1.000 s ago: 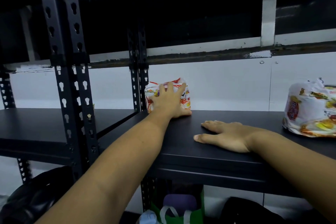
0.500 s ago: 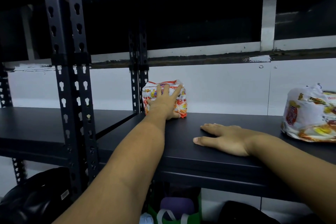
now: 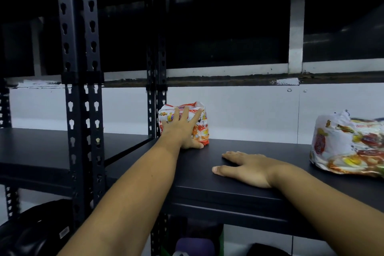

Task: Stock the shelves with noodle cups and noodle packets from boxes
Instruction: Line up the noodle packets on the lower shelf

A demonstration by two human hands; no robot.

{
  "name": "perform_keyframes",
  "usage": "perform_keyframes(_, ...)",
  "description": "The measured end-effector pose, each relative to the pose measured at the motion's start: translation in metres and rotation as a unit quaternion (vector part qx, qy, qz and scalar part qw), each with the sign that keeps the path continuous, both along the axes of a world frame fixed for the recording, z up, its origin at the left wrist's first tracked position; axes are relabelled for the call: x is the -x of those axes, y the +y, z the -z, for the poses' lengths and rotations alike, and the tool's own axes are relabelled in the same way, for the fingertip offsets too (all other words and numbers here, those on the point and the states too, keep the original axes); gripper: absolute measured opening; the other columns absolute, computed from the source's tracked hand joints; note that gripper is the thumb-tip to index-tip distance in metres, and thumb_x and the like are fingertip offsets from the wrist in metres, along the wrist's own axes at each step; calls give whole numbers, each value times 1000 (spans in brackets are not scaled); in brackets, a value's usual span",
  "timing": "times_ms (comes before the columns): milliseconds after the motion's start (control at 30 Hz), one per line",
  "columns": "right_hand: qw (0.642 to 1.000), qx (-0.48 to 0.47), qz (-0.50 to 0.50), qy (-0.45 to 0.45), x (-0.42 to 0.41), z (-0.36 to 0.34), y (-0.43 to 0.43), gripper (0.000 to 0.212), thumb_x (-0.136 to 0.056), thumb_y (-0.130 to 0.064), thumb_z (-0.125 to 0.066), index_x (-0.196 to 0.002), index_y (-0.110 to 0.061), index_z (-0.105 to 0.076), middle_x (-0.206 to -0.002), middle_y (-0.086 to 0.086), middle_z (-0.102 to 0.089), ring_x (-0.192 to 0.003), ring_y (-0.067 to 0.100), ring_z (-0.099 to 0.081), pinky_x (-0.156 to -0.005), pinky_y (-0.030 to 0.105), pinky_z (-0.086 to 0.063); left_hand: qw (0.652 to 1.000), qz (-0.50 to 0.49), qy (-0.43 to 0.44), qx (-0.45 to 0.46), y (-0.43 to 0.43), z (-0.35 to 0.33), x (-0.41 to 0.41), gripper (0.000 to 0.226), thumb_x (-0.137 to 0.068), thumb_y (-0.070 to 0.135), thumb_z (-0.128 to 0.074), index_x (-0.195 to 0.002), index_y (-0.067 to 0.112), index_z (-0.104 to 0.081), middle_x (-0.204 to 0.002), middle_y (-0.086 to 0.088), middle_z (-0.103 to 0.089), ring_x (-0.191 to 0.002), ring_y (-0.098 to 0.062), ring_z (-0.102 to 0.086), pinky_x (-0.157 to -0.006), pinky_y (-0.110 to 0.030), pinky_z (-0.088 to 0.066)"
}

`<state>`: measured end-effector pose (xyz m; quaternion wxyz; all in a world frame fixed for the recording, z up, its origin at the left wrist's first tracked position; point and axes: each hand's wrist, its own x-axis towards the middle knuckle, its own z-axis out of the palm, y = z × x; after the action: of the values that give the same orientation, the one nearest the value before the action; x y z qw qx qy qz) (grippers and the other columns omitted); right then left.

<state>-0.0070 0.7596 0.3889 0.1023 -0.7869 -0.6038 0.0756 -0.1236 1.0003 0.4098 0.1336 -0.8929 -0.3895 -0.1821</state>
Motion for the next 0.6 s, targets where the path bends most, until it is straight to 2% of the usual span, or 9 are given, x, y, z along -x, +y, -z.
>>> perform_keyframes(100,1000,-6,16,6,-1,2,1,90,-85,-89,-35,-160,-41,-25,-170,-11,-16,-158,20,-10,-124,44,-9,1000,16,9,10,-29,3,5,113,-83,71,-67,-162,41,8,-172,-3,13,-158,-36,10,-119,-69,-20)
perform_keyframes(167,999,-19,27,6,-4,3,3,83,-88,-83,-37,-159,-40,-29,-169,-7,-21,-156,25,-18,-125,44,-16,996,64,-12,62,-55,8,8,98,-88,64,-67,-164,31,-14,-172,-6,-8,-157,-32,-12,-121,-56,-28)
perform_keyframes(233,999,-27,30,10,-7,3,5,70,-96,-67,-36,-159,-35,-30,-169,-5,-24,-155,24,-22,-124,41,-20,983,102,-25,149,-82,13,15,79,-92,58,-65,-157,23,-37,-163,-4,-35,-147,-26,-38,-117,-40,-37)
perform_keyframes(300,999,-30,34,22,-6,2,5,61,-101,-55,-35,-157,-31,-35,-167,-2,-29,-152,23,-28,-121,40,-25,972,119,-15,204,-109,15,26,59,-99,50,-59,-150,21,-50,-153,0,-50,-136,-20,-49,-109,-31,-40)
perform_keyframes(367,998,-44,43,25,-7,3,6,50,-100,-49,-36,-142,-27,-53,-157,3,-45,-140,25,-44,-113,39,-35,968,138,-10,211,-131,16,36,42,-103,41,-55,-139,21,-62,-142,3,-61,-126,-17,-56,-104,-29,-43)
perform_keyframes(433,996,-65,61,11,-9,7,7,44,-96,-49,-38,-124,-24,-61,-142,7,-58,-125,26,-55,-102,38,-43,965,150,-16,214,-150,21,38,34,-104,38,-51,-126,21,-69,-130,2,-67,-117,-19,-60,-101,-34,-47)
perform_keyframes(500,994,-75,75,-13,-9,8,6,43,-95,-52,-39,-116,-23,-63,-132,8,-63,-116,26,-58,-95,38,-46,967,143,-18,211,-162,26,37,35,-104,41,-46,-118,19,-71,-125,-2,-68,-113,-24,-60,-100,-40,-49)
perform_keyframes(600,992,-76,82,-61,-6,6,-4,34,-97,-51,-38,-100,-24,-59,-122,7,-66,-104,25,-59,-88,38,-49,971,121,-33,202,-170,28,38,40,-103,44,-45,-124,21,-70,-133,-2,-66,-122,-25,-57,-105,-40,-47)
